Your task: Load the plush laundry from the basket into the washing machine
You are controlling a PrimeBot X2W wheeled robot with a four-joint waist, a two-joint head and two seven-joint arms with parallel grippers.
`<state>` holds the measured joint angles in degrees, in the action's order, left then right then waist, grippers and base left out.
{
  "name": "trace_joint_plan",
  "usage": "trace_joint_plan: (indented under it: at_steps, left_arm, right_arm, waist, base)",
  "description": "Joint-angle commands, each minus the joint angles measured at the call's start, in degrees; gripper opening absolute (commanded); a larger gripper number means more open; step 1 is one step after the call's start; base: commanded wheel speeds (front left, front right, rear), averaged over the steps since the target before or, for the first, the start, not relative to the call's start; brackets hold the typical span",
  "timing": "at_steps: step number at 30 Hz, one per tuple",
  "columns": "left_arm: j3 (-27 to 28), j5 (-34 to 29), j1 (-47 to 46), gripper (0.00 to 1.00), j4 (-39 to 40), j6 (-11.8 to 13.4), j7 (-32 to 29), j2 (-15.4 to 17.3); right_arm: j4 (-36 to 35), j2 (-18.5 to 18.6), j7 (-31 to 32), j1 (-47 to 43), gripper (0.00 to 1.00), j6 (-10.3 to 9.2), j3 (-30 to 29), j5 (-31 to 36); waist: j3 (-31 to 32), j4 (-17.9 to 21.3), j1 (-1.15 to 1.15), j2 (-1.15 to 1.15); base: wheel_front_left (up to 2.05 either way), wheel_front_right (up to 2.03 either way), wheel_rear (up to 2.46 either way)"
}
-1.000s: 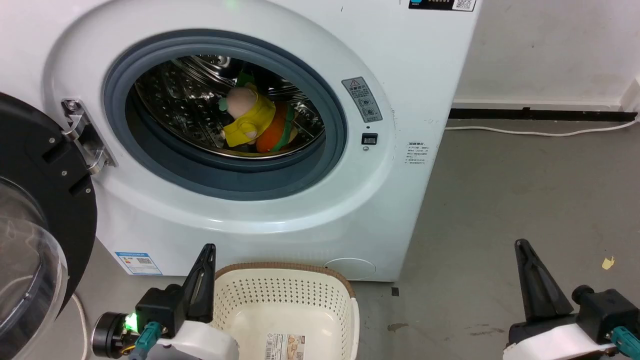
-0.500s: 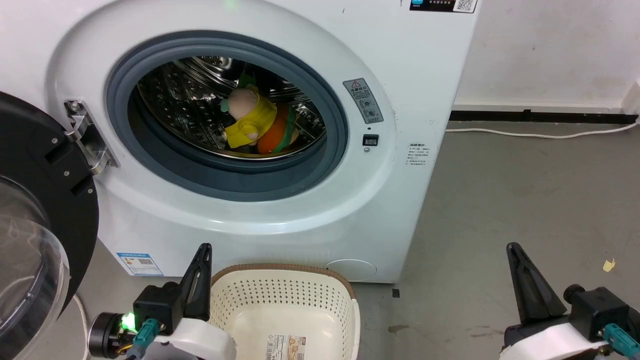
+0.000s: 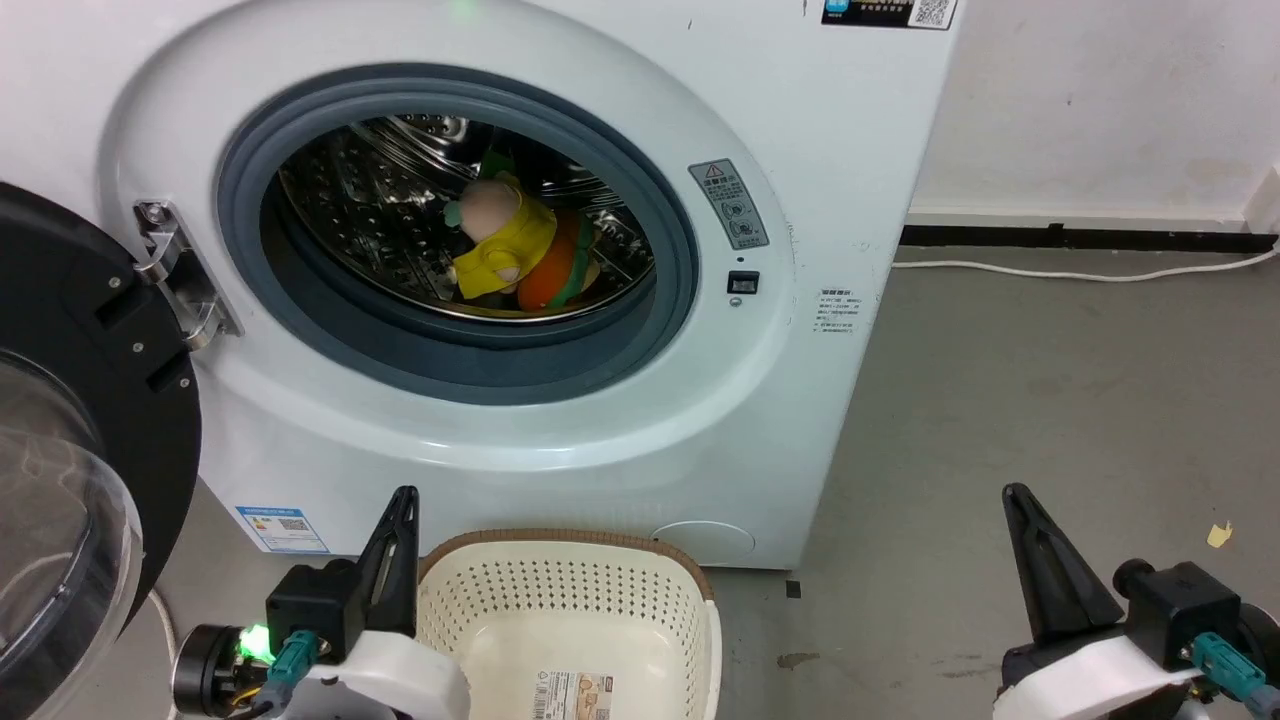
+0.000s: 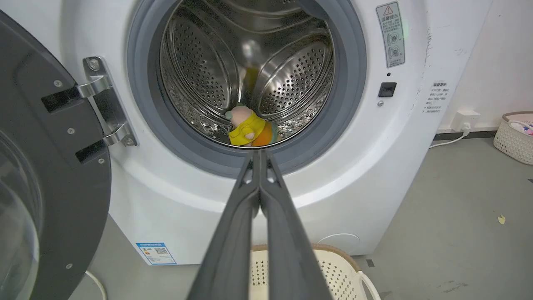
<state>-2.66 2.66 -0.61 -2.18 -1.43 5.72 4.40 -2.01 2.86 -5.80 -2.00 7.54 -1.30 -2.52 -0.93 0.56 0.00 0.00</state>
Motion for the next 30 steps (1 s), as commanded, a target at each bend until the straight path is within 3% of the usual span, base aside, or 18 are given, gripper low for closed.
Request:
trace_joint_plan:
  at_steps: [1, 30]
  left_arm:
    - [0.3, -0.4, 0.4, 0.00, 0.4, 0.3, -0.2, -0.2]
    - [1.8, -1.8, 0.5, 0.00, 1.5, 1.0, -3.6, -1.0]
  right_arm:
    - [0.3, 0.0, 0.3, 0.6, 0.00, -0.03, 0.1, 0.3]
    - [1.3, 0.0, 3.7, 1.5, 0.00, -0.05, 0.9, 1.7]
  waist:
    - [0.0, 0.0, 0.00, 0.00]
    - [0.6, -0.3, 0.00, 0.00]
  base:
    - [0.00, 0.00, 0.00]
    - [0.00, 0.00, 0.00]
